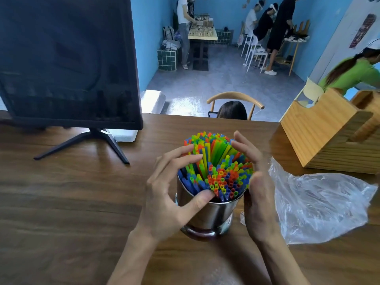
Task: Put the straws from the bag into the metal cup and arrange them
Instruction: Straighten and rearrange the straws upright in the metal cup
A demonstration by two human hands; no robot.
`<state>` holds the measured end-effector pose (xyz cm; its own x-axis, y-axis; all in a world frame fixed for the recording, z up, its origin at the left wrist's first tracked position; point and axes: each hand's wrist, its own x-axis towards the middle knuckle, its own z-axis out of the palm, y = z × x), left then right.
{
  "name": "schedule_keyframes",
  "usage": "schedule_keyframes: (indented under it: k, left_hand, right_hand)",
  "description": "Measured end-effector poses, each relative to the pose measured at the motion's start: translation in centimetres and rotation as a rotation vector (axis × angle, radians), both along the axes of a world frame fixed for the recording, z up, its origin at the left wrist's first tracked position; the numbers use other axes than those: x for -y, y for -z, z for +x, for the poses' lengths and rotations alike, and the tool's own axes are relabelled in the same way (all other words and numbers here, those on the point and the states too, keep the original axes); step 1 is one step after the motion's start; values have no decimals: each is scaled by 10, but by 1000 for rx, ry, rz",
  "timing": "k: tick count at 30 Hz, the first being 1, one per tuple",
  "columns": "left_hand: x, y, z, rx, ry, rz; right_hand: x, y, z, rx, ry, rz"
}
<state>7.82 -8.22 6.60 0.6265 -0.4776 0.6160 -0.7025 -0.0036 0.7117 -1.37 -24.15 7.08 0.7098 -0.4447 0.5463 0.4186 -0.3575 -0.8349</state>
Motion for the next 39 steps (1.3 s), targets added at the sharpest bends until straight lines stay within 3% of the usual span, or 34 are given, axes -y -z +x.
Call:
schedule_keyframes:
  k: [3,9,15,32,39]
  left_hand:
    - [4,2,-5,-31,-20,-39]
    - [1,0,-5,-60,14,-45]
    - [-7,-4,-3,-245,126,-164]
    - [-18,-17,16,-194,-24,-51]
    - [-21,-20,22,-47,-46,3]
  right_hand:
    - [-2,4,-4,-7,44,-132]
    - [1,3,-1,38,37,-47]
    - [4,6,-7,40,4,29]
    - [11,10,-8,-1,-73,54]
    - [12,10,-9,-4,-75,59]
